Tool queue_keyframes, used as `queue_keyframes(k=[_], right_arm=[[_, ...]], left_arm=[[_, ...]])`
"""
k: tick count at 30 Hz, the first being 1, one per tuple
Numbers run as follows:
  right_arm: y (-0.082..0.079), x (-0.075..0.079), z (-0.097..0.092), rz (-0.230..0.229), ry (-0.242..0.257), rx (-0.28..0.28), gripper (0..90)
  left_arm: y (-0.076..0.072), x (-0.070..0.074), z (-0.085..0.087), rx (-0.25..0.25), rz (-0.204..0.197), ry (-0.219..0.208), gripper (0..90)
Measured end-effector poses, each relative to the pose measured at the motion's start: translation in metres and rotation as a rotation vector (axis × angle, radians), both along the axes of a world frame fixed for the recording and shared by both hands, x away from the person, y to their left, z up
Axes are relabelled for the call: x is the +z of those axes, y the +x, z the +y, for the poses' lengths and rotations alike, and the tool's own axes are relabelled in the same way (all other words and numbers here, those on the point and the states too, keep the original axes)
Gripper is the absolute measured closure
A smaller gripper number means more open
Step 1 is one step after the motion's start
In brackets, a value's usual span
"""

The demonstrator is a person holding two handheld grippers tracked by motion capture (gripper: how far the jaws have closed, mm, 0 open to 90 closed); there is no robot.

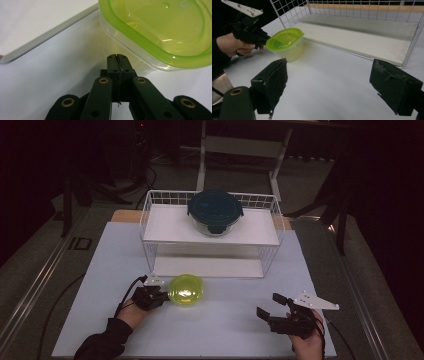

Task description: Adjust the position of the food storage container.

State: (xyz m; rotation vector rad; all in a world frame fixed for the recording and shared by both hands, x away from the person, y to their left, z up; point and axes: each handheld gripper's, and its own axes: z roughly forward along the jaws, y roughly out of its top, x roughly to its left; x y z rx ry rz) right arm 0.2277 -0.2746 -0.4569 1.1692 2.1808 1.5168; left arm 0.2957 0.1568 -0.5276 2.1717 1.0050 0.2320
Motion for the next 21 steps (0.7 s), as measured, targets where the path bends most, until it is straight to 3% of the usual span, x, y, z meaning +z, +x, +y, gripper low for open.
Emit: queue_keyframes(k=[21], right_arm=[[0.000,-0.001,-0.002,0.004,0.004,0.001,14.4]], left_arm=[[0.012,0.000,-0.044,-0.071,0.006,0.007,89.1]])
